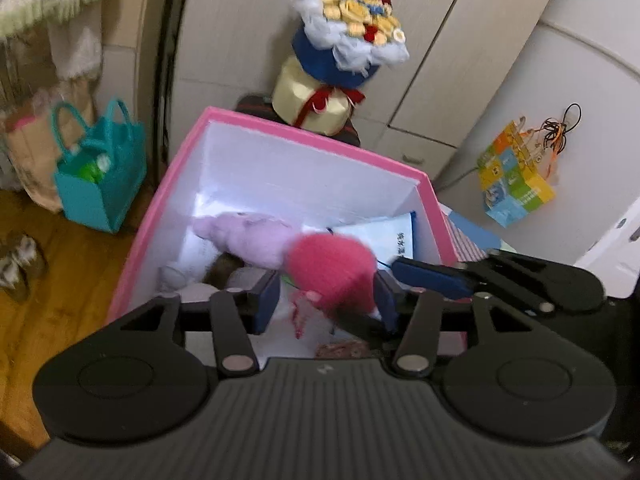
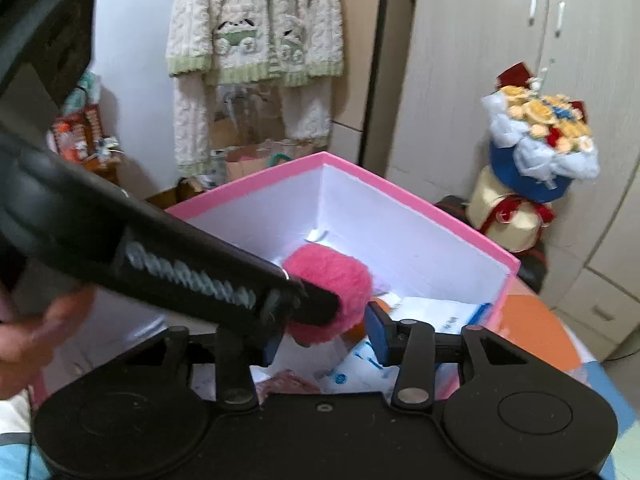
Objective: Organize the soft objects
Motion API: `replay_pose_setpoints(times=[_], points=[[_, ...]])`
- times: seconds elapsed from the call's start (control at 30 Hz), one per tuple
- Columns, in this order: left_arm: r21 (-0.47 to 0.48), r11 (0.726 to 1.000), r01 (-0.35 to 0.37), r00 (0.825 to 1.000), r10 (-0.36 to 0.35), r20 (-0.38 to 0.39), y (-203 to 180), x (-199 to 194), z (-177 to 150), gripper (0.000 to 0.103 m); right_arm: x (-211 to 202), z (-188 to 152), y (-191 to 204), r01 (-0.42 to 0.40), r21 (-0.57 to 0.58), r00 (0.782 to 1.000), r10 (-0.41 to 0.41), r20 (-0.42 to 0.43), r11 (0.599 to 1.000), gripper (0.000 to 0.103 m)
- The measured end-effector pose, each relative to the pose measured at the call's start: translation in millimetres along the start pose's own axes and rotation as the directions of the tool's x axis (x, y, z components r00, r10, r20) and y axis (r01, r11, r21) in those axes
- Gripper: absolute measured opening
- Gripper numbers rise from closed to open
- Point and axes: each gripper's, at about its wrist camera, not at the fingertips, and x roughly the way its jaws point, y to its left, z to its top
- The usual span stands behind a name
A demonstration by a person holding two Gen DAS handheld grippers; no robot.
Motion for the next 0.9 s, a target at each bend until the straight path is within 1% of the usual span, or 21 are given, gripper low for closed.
replay_pose_setpoints(times=[0.07,0.1,0.2,0.23,0.33,0.4,0.47,0.57,0.6,0.63,0.73,0.83,0.9], points=[[0.034,0.999,-0.018,0.999,0.017,0.028,-2,-14,-4,0.058,-14,-4,-2,-0.028,0.027,0.999,0.028,0.017,0.999,0.051],[0.047,0.999,-0.026,0.999,0.024,0.044,-3,-23,-6,0.061,-23,-7,-2,-0.035,0.046,0.999,0.033,0.034,0.998,0.051],[0.063,0.997,-0.052,0.995,0.047,0.085,-3,-45,-16,0.065,-47,-19,-1,-0.028,0.098,0.996,0.02,0.081,0.995,0.052],[0.07,0.995,-0.065,0.994,0.058,0.097,-4,-53,-20,0.068,-56,-25,0,-0.03,0.125,0.995,0.018,0.098,0.992,0.052],[0.104,0.991,-0.081,0.991,0.069,0.115,-11,-71,-31,0.075,-80,-40,6,-0.053,0.166,0.99,0.03,0.137,0.985,0.053],[0.141,0.986,-0.09,0.99,0.073,0.12,-18,-82,-37,0.079,-92,-44,14,-0.035,0.141,0.99,0.016,0.138,0.989,0.053],[0.171,0.979,-0.114,0.987,0.091,0.134,-26,-92,-42,0.084,-104,-45,19,-0.008,0.122,0.99,-0.01,0.144,0.992,0.053],[0.189,0.97,-0.15,0.981,0.122,0.152,-34,-108,-49,0.094,-123,-46,21,0.016,0.149,0.988,-0.038,0.149,0.989,0.053],[0.19,0.968,-0.162,0.978,0.133,0.16,-36,-113,-50,0.099,-128,-47,22,0.019,0.158,0.987,-0.043,0.153,0.987,0.053],[0.189,0.965,-0.18,0.973,0.147,0.176,-39,-119,-53,0.1,-134,-49,22,0.024,0.167,0.987,-0.051,0.155,0.986,0.053],[0.197,0.95,-0.243,0.958,0.203,0.203,-47,-133,-61,0.101,-152,-57,25,0.07,0.189,0.983,-0.1,0.155,0.98,0.066],[0.226,0.939,-0.259,0.956,0.217,0.195,-54,-142,-76,0.102,-165,-69,26,0.098,0.217,0.978,-0.134,0.158,0.971,0.066],[0.245,0.933,-0.264,0.954,0.215,0.21,-58,-149,-88,0.102,-173,-79,28,0.106,0.243,0.976,-0.148,0.161,0.964,0.068]])
